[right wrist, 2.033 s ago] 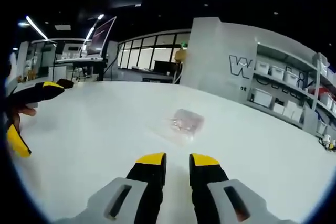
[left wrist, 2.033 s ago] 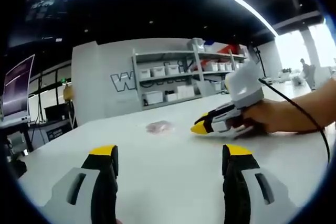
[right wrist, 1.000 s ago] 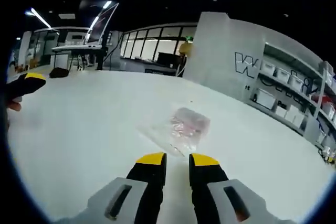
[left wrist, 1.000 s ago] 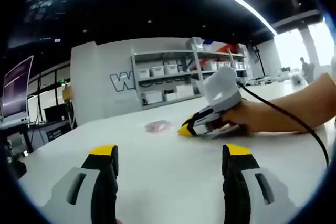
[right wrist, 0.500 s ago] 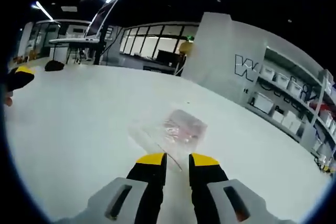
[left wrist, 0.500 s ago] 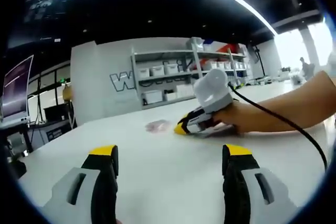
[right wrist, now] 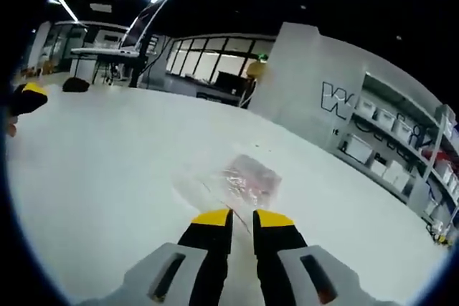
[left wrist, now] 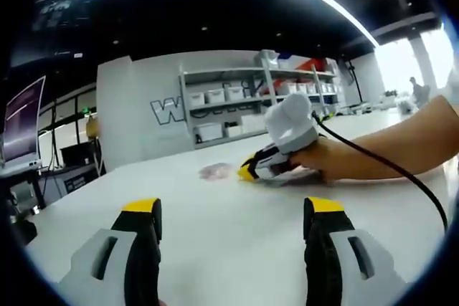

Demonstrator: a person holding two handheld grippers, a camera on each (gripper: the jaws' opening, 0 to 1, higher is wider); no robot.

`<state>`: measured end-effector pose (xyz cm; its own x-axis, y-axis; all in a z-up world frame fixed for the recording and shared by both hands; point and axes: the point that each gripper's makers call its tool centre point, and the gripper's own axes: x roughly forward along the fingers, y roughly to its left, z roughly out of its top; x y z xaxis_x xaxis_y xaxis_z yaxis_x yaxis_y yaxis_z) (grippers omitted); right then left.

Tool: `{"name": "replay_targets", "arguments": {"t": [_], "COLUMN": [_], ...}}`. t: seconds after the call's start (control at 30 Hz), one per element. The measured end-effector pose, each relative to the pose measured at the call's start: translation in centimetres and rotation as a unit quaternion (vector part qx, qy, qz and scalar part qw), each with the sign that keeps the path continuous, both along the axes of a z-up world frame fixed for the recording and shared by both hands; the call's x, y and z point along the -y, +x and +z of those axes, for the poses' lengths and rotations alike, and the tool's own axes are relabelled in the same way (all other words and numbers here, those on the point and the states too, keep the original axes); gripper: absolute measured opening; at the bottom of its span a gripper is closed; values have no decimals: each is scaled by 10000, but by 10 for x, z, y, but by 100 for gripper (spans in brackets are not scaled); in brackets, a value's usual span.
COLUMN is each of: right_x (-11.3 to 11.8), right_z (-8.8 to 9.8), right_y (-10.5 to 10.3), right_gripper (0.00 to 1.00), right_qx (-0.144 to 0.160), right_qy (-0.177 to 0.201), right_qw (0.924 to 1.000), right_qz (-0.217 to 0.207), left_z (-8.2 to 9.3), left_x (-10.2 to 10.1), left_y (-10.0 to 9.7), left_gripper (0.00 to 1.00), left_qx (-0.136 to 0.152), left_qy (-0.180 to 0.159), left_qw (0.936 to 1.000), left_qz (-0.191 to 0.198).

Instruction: Open the resealable bag by pulling the two sides of the seal apart until the entire bag opening is separated and visibly accessible.

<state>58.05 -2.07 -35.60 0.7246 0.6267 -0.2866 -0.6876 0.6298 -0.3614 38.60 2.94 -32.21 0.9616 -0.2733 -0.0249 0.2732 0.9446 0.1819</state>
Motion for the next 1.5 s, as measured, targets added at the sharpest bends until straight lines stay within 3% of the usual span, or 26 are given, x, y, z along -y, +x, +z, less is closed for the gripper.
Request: {"name": "replay_targets", "arguments": {"t": [0.1,0.5,0.8,1.03,1.5], "right_x": [-3,-18,-16,-18,-23], "right_z": [3,18,37,42,70], "right_y": [-1,-2,0,1,3], "right_gripper": [0,0,0,0,0], "right_qx": [46,-45,-483,-587,-613], "right_qy": [17,224,1011,1203,1563], "right_qw": [10000,9994,9936,9909,9857], "right_qz": [70,263,115,117,139], "left_z": [0,0,2,2,3], "left_x": [0,-1,-3,-3,-3], "left_y": [0,0,0,1,2], "left_gripper": [81,81,81,81,81], "left_qx": [0,6,26,29,33], "left_qy": [2,10,3,-5,-16], "left_qw": [10000,10000,10000,10000,10000], "left_qz": [2,42,74,76,90]}}
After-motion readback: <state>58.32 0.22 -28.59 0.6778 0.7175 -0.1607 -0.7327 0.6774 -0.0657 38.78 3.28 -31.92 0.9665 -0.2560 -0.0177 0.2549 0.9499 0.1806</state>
